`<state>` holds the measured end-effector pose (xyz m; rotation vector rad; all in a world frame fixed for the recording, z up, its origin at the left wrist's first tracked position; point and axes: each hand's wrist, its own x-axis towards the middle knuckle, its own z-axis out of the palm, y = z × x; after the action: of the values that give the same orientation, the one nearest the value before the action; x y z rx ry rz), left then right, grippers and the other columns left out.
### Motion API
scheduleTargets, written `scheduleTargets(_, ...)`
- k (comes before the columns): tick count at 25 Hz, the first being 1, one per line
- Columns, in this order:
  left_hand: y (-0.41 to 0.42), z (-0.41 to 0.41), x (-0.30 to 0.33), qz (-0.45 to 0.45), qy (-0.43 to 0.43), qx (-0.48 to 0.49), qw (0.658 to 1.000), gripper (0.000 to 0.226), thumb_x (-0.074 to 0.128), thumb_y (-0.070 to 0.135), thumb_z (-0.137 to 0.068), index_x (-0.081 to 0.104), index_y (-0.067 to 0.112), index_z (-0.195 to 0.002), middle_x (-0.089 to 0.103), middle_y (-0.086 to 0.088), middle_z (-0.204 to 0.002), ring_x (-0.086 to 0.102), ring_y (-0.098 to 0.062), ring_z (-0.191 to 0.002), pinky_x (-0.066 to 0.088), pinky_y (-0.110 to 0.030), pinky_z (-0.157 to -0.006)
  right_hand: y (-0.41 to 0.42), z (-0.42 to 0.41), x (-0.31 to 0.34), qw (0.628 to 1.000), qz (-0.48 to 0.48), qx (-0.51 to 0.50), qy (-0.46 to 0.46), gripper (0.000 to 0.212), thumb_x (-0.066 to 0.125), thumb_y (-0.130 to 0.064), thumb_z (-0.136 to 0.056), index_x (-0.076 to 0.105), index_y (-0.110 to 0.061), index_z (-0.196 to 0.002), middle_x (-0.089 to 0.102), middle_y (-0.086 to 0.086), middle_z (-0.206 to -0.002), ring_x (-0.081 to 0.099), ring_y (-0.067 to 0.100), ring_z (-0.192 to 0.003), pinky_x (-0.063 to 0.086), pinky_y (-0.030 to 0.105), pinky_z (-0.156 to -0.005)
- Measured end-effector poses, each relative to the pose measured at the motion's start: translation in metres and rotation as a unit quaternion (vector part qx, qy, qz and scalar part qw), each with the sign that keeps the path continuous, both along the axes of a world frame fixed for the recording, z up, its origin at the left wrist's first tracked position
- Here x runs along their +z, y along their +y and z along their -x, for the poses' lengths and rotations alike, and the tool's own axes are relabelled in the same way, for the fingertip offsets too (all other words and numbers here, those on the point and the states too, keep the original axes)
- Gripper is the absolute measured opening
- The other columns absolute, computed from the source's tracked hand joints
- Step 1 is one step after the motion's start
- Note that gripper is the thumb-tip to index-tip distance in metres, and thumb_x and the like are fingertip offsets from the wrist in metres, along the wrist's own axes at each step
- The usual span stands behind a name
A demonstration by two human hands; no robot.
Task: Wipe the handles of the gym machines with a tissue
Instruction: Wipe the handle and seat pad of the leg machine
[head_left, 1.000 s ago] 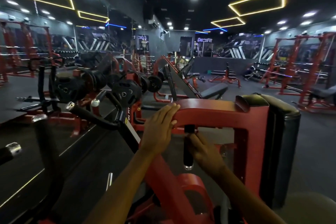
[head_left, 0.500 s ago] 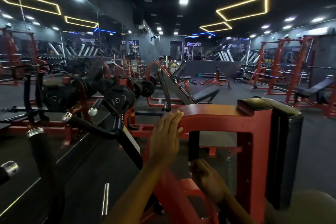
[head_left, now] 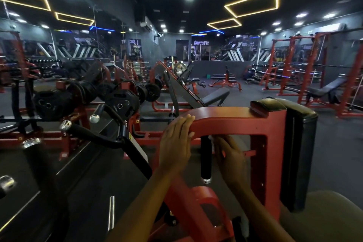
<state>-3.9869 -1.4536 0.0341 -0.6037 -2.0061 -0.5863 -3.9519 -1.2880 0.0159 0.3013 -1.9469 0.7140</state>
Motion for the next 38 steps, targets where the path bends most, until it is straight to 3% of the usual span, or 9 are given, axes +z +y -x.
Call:
scheduleTargets(8, 0.001, 0.001, -0.001, -0.005, 0.016, 0.001, 1.000, 0.043, 0.036, 0.028, -0.099, 0.035, 0.017, -0.140, 0.045, -0.003, -0.142, 0.041, -0.018, -0.131, 0.042, -0.040, -0.103, -0.002, 0.007, -0.034, 0.999, 0.026, 0.042, -0.004, 0.016, 0.063, -0.001, -0.083, 0.069, -0.004, -0.098, 0.067, 0.004, -0.096, 0.063, 0.011, -0.083, 0.045, 0.013, -0.072)
scheduleTargets(10, 0.001, 0.000, -0.001, -0.006, 0.010, 0.001, 1.000, 0.042, 0.034, 0.029, -0.099, 0.035, 0.018, -0.140, 0.045, -0.003, -0.142, 0.041, -0.019, -0.131, 0.043, -0.042, -0.102, 0.003, 0.003, -0.062, 0.998, -0.016, 0.032, -0.061, 0.019, 0.053, -0.021, -0.092, 0.067, -0.009, -0.096, 0.065, 0.001, -0.091, 0.062, 0.010, -0.077, 0.047, 0.018, -0.066)
scheduleTargets(14, 0.000, -0.002, 0.001, -0.008, 0.004, 0.000, 1.000, 0.042, 0.035, 0.029, -0.099, 0.035, 0.018, -0.140, 0.045, -0.004, -0.141, 0.044, -0.021, -0.129, 0.044, -0.043, -0.101, 0.016, -0.005, -0.115, 0.957, -0.089, 0.013, -0.276, 0.028, 0.051, -0.004, -0.080, 0.060, -0.027, -0.091, 0.065, 0.006, -0.088, 0.063, 0.021, -0.071, 0.052, 0.036, -0.059)
scheduleTargets(19, 0.000, -0.002, 0.003, -0.003, 0.001, -0.005, 1.000, 0.042, 0.034, 0.029, -0.099, 0.036, 0.018, -0.140, 0.045, -0.003, -0.142, 0.042, -0.020, -0.131, 0.041, -0.040, -0.104, 0.000, -0.013, -0.043, 0.997, -0.035, 0.030, -0.069, 0.028, 0.057, -0.007, -0.085, 0.067, -0.015, -0.110, 0.064, 0.004, -0.110, 0.061, 0.013, -0.098, 0.047, 0.016, -0.081)
scheduleTargets(23, -0.001, -0.001, 0.001, 0.004, -0.014, -0.005, 1.000, 0.043, 0.033, 0.031, -0.100, 0.033, 0.020, -0.142, 0.043, -0.002, -0.144, 0.038, -0.018, -0.134, 0.037, -0.038, -0.107, -0.009, 0.006, 0.003, 0.951, -0.292, -0.047, 0.086, 0.034, 0.055, -0.012, -0.086, 0.062, 0.001, -0.117, 0.064, 0.014, -0.117, 0.058, 0.026, -0.102, 0.054, 0.032, -0.074)
scheduleTargets(26, -0.001, -0.002, 0.002, 0.008, -0.017, -0.003, 1.000, 0.043, 0.033, 0.032, -0.100, 0.032, 0.020, -0.142, 0.043, -0.002, -0.144, 0.039, -0.018, -0.133, 0.035, -0.035, -0.108, -0.013, 0.017, 0.000, 0.930, -0.345, -0.073, 0.105, 0.033, 0.067, -0.007, -0.075, 0.066, 0.004, -0.106, 0.066, 0.016, -0.111, 0.061, 0.030, -0.103, 0.057, 0.038, -0.069)
scheduleTargets(31, -0.002, -0.004, 0.004, 0.010, -0.027, -0.004, 1.000, 0.044, 0.035, 0.030, -0.099, 0.029, 0.022, -0.142, 0.041, -0.003, -0.145, 0.036, -0.018, -0.135, 0.029, -0.034, -0.109, -0.020, 0.019, -0.037, 0.919, -0.386, -0.078, 0.034, 0.012, 0.077, -0.001, -0.066, 0.068, 0.003, -0.073, 0.063, 0.013, -0.076, 0.047, 0.027, -0.084, 0.049, 0.031, -0.055)
scheduleTargets(34, -0.004, -0.006, 0.006, 0.012, -0.034, -0.015, 0.999, 0.043, 0.035, 0.029, -0.099, 0.031, 0.021, -0.141, 0.042, -0.004, -0.144, 0.037, -0.020, -0.134, 0.033, -0.039, -0.109, -0.028, -0.002, -0.058, 0.892, -0.445, -0.078, 0.003, 0.004, 0.069, -0.005, -0.060, 0.067, -0.004, -0.056, 0.060, 0.006, -0.061, 0.038, 0.025, -0.076, 0.042, 0.028, -0.068)
scheduleTargets(38, -0.007, -0.007, 0.010, 0.021, -0.070, -0.037, 0.997, 0.043, 0.034, 0.030, -0.099, 0.033, 0.018, -0.140, 0.041, -0.006, -0.144, 0.037, -0.025, -0.135, 0.040, -0.048, -0.105, -0.032, -0.020, -0.064, 0.889, -0.387, -0.069, -0.235, 0.023, 0.046, -0.004, -0.081, 0.068, 0.002, -0.081, 0.066, 0.016, -0.086, 0.053, 0.034, -0.102, 0.054, 0.032, -0.071)
